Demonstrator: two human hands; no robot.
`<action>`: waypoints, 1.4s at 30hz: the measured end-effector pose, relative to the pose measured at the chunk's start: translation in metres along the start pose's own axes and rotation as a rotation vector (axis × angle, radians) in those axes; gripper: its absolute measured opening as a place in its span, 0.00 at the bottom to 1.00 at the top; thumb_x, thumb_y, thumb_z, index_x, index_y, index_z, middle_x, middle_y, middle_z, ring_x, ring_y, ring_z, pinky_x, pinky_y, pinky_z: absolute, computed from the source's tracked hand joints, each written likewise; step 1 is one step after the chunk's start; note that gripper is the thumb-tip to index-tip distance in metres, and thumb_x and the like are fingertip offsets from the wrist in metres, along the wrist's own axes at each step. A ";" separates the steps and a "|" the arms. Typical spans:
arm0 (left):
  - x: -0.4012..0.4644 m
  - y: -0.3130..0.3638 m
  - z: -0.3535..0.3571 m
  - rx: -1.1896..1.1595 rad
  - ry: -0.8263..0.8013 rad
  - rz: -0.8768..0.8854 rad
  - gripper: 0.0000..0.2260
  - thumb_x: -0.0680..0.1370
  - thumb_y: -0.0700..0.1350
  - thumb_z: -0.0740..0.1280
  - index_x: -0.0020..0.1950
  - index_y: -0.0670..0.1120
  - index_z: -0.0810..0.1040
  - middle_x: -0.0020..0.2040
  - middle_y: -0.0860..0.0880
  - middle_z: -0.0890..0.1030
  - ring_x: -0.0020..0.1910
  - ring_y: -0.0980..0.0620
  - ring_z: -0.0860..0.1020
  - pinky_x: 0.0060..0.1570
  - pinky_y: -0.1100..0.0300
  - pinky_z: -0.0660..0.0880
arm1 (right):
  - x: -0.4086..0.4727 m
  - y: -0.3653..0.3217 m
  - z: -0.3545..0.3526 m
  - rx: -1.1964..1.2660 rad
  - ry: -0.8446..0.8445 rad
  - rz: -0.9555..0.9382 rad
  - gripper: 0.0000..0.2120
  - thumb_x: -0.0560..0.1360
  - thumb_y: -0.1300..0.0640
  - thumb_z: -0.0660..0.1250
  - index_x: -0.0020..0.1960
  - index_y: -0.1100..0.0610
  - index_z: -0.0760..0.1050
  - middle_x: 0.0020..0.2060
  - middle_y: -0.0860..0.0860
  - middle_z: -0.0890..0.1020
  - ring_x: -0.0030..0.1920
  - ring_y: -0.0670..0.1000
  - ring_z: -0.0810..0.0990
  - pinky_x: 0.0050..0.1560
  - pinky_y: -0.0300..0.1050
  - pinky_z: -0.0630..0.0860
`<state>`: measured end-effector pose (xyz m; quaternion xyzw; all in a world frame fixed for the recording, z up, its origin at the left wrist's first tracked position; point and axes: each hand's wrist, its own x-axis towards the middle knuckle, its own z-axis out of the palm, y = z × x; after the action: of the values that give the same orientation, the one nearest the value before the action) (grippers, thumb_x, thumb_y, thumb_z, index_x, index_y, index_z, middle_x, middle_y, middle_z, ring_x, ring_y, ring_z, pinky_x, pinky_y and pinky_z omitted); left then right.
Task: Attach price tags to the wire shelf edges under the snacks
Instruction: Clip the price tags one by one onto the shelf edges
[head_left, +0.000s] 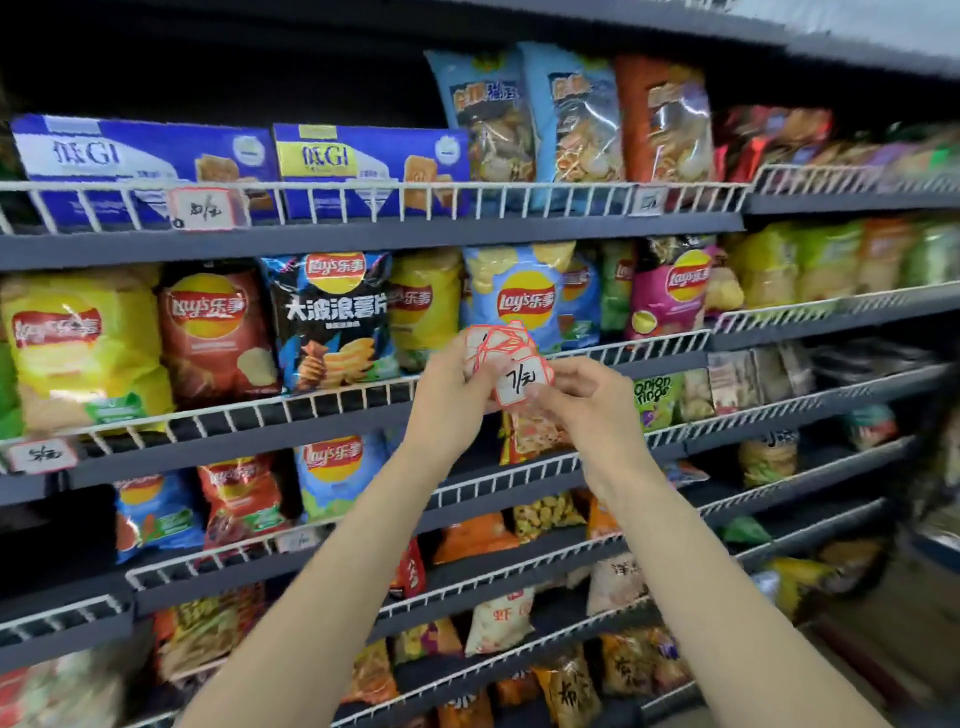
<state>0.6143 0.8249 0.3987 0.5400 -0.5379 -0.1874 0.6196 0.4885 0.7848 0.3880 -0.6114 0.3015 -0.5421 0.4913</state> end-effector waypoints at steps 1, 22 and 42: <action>0.003 0.002 0.021 -0.018 0.006 0.004 0.08 0.79 0.40 0.63 0.49 0.54 0.76 0.50 0.45 0.83 0.49 0.47 0.82 0.49 0.41 0.79 | 0.005 0.000 -0.017 0.021 0.021 0.010 0.08 0.70 0.70 0.70 0.47 0.61 0.78 0.38 0.57 0.82 0.34 0.48 0.81 0.35 0.39 0.78; 0.091 0.028 0.417 -0.104 -0.084 -0.054 0.08 0.79 0.40 0.64 0.53 0.53 0.74 0.51 0.48 0.81 0.49 0.50 0.82 0.44 0.53 0.82 | 0.149 0.029 -0.400 -0.086 0.071 -0.020 0.05 0.72 0.65 0.70 0.39 0.58 0.80 0.29 0.49 0.82 0.30 0.47 0.80 0.36 0.40 0.80; 0.201 -0.009 0.598 -0.511 0.097 -0.224 0.12 0.76 0.32 0.65 0.54 0.46 0.76 0.46 0.48 0.83 0.40 0.54 0.83 0.35 0.63 0.79 | 0.314 0.080 -0.551 -0.110 -0.062 0.046 0.05 0.70 0.63 0.73 0.43 0.55 0.79 0.39 0.56 0.83 0.38 0.51 0.83 0.44 0.45 0.81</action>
<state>0.1680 0.3786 0.3875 0.4308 -0.3803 -0.3580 0.7360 0.0456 0.3244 0.3903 -0.6468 0.3294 -0.4941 0.4786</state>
